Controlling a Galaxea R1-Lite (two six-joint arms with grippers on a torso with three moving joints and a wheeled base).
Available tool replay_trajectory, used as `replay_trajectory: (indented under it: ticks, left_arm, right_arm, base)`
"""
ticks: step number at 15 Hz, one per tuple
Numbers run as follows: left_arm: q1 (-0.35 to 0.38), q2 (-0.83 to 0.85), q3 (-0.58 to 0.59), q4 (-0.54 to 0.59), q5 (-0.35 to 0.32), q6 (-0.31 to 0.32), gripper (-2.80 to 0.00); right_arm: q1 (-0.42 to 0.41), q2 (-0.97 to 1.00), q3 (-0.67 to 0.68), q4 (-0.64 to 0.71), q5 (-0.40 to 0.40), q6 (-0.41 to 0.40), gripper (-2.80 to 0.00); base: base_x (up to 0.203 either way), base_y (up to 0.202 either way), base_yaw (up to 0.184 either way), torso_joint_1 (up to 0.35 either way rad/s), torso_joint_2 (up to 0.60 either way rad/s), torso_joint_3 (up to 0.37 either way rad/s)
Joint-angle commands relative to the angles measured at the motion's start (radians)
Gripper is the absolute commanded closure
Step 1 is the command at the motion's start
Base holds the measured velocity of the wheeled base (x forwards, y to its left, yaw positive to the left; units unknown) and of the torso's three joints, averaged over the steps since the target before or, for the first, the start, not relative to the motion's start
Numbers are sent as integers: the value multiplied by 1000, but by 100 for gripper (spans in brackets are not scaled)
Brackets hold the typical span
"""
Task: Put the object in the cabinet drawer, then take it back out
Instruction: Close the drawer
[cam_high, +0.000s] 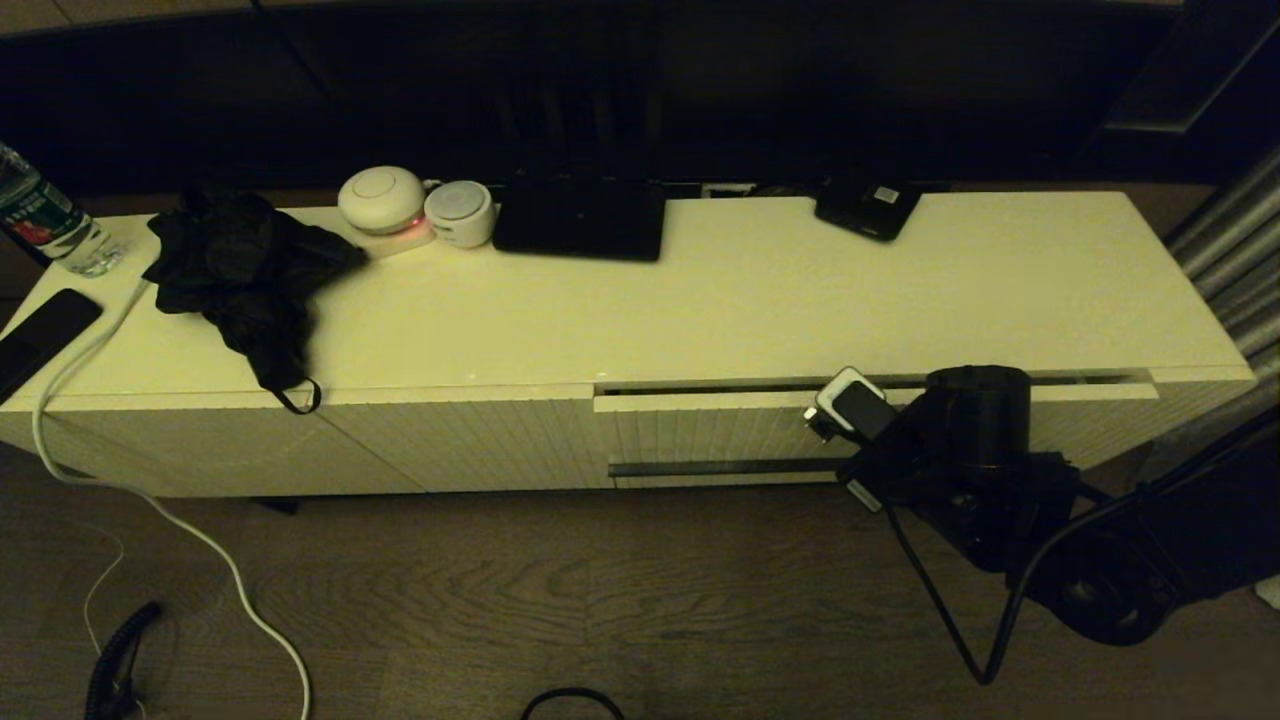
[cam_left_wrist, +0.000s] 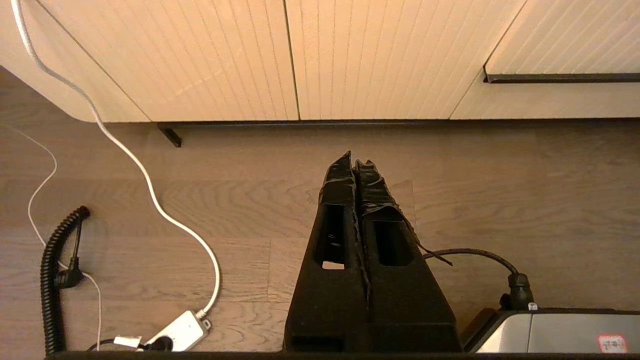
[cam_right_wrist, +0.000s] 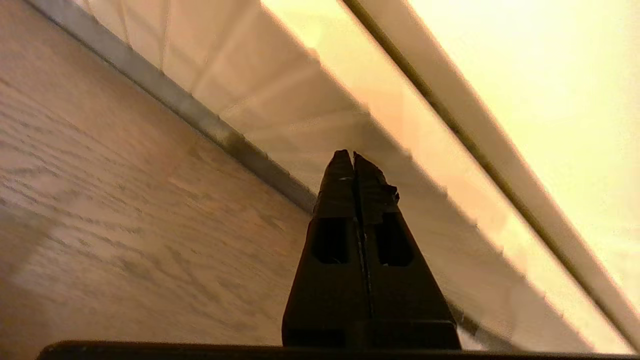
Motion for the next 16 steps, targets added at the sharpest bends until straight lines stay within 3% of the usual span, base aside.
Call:
replay_trajectory:
  ticks: [1, 6, 11, 13, 16]
  left_arm:
    - [0, -2, 1, -1, 0, 0, 0]
    - [0, -2, 0, -1, 0, 0, 0]
    - [0, -2, 1, -2, 0, 0, 0]
    - [0, -2, 2, -1, 0, 0, 0]
    - [0, -2, 1, -1, 0, 0, 0]
  right_arm:
    - [0, 11, -20, -7, -2, -9, 0]
    - [-1, 49, -32, -100, -2, -11, 0]
    - [-1, 31, -13, -97, -3, -10, 0]
    - [6, -46, 39, -63, -3, -18, 0]
    - [19, -221, 146, 120, 4, -67, 0]
  base:
    - [0, 0, 0, 0, 0, 0]
    - [0, 0, 0, 0, 0, 0]
    - [0, 0, 0, 0, 0, 0]
    - [0, 0, 0, 0, 0, 0]
    - [0, 0, 0, 0, 0, 0]
